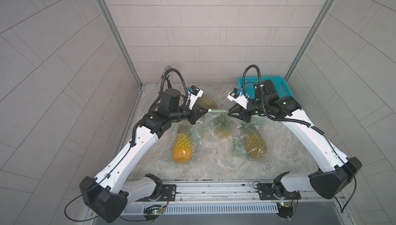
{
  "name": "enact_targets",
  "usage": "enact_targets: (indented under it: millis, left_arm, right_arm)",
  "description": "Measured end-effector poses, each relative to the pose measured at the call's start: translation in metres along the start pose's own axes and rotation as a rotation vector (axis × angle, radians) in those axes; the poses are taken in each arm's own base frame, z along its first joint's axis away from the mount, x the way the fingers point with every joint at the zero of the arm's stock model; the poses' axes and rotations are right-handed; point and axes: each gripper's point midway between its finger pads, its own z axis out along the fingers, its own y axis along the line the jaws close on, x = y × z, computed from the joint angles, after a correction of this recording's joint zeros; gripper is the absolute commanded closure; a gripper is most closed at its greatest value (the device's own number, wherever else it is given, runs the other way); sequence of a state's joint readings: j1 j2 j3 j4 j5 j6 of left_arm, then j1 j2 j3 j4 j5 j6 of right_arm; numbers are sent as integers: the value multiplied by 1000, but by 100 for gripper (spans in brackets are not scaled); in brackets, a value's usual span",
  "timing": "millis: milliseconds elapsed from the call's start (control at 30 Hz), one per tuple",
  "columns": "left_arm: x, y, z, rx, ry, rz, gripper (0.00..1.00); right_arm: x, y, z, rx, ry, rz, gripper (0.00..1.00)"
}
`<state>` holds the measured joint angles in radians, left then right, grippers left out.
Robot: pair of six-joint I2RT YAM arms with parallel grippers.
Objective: Open the zip-top bag and take out the pineapple
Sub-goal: Adjust the zipper food storage bag at the center of the board.
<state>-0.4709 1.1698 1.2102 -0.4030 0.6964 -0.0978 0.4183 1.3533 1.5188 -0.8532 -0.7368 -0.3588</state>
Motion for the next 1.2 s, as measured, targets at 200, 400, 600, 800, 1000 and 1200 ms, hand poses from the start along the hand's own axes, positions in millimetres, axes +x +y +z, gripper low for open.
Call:
enact_targets:
  millis: [200, 400, 600, 800, 1000, 1200]
  left_arm:
    - [3, -1, -1, 8, -13, 19, 100]
    - [7, -2, -4, 7, -15, 49, 100]
    - [6, -5, -5, 20, -19, 72, 100]
    - [3, -11, -8, 40, -41, 103, 100]
    - [0, -14, -11, 43, -61, 128, 100]
    - [0, -14, -12, 41, -63, 141, 100]
  right_arm:
    - [-17, 5, -7, -11, -73, -5, 58]
    - [-38, 24, -3, -101, -151, -38, 48]
    - [-59, 37, 9, -200, -179, -82, 46]
    - [-67, 33, 27, -268, -159, -88, 50]
    - [-67, 31, 41, -349, -113, -79, 55]
    - [-62, 34, 49, -400, -68, -68, 61]
